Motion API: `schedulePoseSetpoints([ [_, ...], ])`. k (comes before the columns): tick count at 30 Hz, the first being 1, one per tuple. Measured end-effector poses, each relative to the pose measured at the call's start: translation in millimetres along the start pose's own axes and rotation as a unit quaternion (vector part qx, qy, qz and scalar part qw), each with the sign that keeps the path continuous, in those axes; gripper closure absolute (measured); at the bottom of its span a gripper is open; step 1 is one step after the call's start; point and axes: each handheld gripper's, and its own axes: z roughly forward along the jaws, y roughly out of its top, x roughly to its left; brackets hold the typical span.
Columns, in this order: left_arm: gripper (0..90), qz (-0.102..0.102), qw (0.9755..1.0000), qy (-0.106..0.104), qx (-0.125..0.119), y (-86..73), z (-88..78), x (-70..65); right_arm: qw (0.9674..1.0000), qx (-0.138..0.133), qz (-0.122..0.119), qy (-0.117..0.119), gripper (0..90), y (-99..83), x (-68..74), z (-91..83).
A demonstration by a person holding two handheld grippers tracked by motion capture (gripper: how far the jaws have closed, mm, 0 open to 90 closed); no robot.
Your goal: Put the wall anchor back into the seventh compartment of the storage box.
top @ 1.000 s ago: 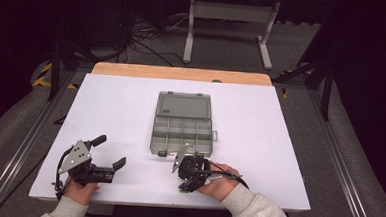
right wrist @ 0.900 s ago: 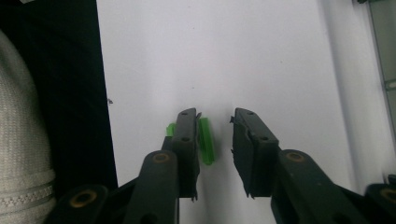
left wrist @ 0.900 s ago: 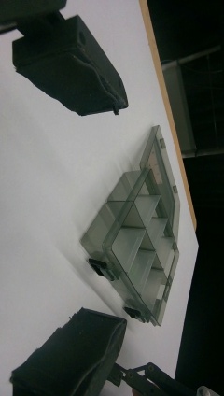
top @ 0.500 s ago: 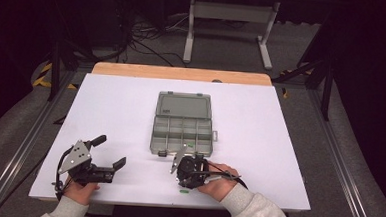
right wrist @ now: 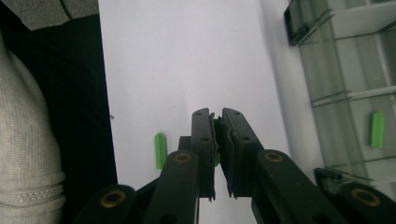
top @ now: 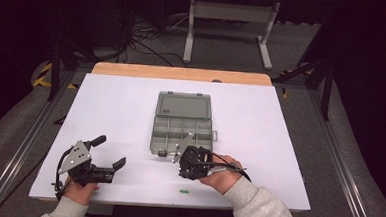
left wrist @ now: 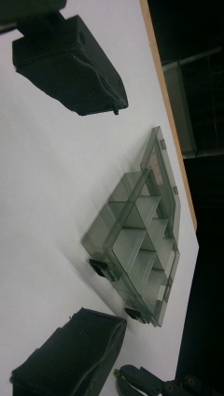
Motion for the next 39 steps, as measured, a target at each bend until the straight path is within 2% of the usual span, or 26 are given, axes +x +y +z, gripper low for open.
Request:
schedulePoseSetpoints([
  [6, 1.0, -0.001, 1.0, 0.001, -0.002, -0.3, -0.1, 0.3, 0.9999, -0.01, -0.003, -0.008, 83.4, 4.9, -6.1, -10.1],
  [13, 1.0, 0.0, 1.0, 0.0, -0.001, -0.3, -0.3, 0.1, 0.9988, -0.04, 0.013, -0.024, 83.4, 6.4, -24.4, -18.6],
  [18, 1.0, -0.001, 1.0, 0.002, -0.002, -0.5, 0.0, 0.3, 0.998, -0.05, 0.021, -0.033, 83.4, 7.9, -33.3, -23.8],
  [39, 1.0, -0.001, 1.0, 0.0, -0.001, -0.5, 0.0, 0.8, 0.9951, -0.055, 0.054, -0.061, 83.4, 14.6, -68.6, -31.8],
])
